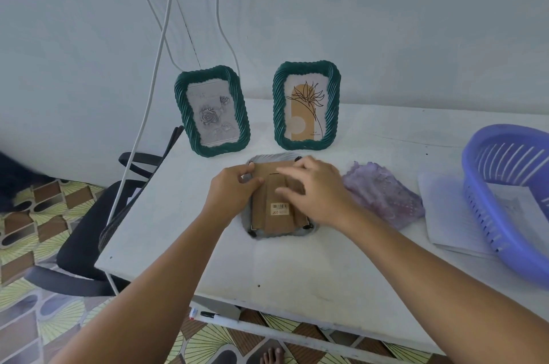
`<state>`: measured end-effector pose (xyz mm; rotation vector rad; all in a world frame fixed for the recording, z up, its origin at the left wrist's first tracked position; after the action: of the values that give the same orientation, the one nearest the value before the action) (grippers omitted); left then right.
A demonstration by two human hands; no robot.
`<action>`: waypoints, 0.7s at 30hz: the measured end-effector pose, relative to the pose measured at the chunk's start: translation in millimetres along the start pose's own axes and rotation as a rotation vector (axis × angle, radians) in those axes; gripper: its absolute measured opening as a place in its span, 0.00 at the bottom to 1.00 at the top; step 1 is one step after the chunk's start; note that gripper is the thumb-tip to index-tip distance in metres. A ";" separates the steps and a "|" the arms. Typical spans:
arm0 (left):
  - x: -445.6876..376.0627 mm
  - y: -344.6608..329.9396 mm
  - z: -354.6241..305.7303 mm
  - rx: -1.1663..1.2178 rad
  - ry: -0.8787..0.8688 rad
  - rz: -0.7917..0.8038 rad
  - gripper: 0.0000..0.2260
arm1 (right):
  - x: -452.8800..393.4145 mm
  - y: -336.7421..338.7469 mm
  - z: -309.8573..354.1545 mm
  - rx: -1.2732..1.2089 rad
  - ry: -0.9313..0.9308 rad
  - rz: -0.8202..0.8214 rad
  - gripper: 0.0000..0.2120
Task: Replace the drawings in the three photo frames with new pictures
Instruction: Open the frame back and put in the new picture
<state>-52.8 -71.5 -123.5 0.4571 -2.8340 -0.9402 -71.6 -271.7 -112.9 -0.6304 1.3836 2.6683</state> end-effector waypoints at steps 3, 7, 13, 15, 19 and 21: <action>1.8 4.4 -2.3 0.014 -0.031 0.002 0.19 | 5.2 -4.0 11.3 0.048 0.109 0.148 0.27; 11.4 24.4 0.1 0.016 -0.115 0.066 0.14 | 5.2 -2.9 11.2 0.092 0.085 0.182 0.28; 40.5 50.4 9.1 -0.052 -0.238 0.338 0.08 | 2.4 -3.4 10.8 0.060 0.035 0.193 0.27; 44.3 53.2 13.7 -0.087 -0.268 0.355 0.08 | 1.8 -3.1 10.6 0.056 0.034 0.190 0.27; 47.8 51.9 15.1 -0.070 -0.279 0.330 0.08 | 1.1 -2.5 11.2 0.062 0.035 0.205 0.27; 48.0 50.3 14.0 -0.067 -0.275 0.318 0.08 | 0.6 -2.6 11.4 0.064 0.035 0.210 0.27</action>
<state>-113.5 -40.7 -103.5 -0.1409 -2.9723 -1.0964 -75.2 -261.2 -109.3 -0.5579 1.6213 2.7682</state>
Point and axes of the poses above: each hand's wrist, its own x-axis away from the middle knuckle, its own y-axis out of the back of the hand, z = x × y, the point moved 3 cm from there along -x, towards the middle knuckle, and after that the axes turned 14 degrees about -z, right-handed, at the moved point
